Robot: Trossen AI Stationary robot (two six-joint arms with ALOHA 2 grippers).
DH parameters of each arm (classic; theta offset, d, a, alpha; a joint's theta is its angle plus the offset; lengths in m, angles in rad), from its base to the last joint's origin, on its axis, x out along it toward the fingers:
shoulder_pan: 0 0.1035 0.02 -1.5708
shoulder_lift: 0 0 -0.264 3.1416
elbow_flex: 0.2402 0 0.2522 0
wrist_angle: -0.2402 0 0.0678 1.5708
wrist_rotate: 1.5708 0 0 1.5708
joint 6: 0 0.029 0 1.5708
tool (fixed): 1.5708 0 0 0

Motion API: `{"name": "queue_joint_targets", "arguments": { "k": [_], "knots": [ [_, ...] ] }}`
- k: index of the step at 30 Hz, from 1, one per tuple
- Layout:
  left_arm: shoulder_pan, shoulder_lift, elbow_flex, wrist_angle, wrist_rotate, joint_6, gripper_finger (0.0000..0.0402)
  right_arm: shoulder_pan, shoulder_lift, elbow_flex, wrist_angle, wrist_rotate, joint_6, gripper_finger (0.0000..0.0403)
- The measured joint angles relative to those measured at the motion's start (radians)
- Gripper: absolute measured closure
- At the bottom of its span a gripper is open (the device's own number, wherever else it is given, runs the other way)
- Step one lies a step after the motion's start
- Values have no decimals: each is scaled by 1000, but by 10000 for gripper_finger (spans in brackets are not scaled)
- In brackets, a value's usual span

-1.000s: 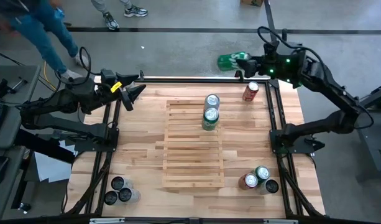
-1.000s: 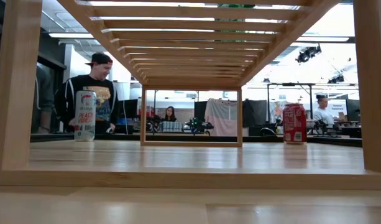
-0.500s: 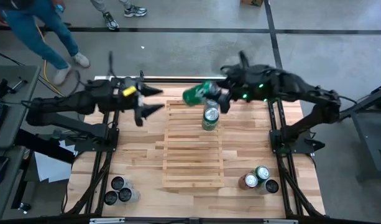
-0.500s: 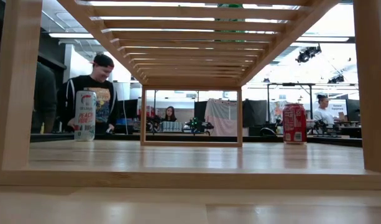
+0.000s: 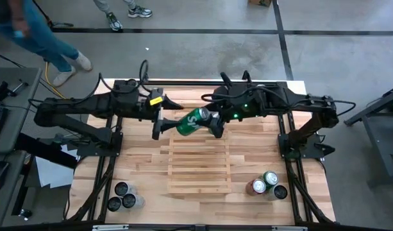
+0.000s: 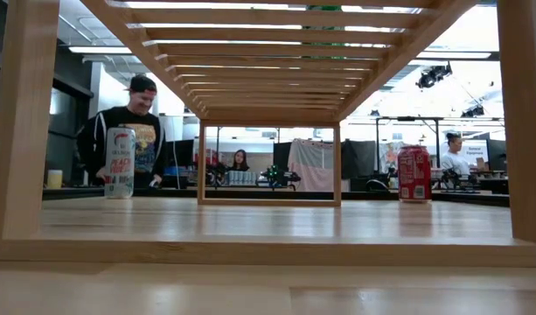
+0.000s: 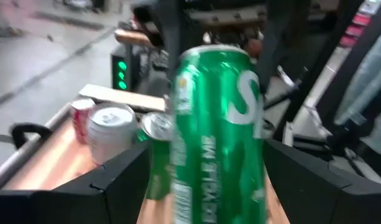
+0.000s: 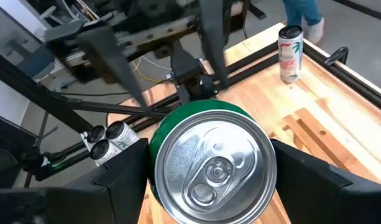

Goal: Place canned beverage on shelf
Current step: Put the top green soda can on the shelf aligned with the other green soda can

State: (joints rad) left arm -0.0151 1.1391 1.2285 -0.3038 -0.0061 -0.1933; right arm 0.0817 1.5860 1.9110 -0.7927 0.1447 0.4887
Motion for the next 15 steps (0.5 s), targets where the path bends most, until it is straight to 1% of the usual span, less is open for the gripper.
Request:
{"name": "queue_joint_targets", "arguments": {
  "k": [5,15],
  "knots": [
    [1,36,7,-32,88,-66,108,0,6,1,-3,-7,-20,123],
    [0,84,7,-26,129,-120,108,0,13,0,47,-49,-39,125]
  ]
}}
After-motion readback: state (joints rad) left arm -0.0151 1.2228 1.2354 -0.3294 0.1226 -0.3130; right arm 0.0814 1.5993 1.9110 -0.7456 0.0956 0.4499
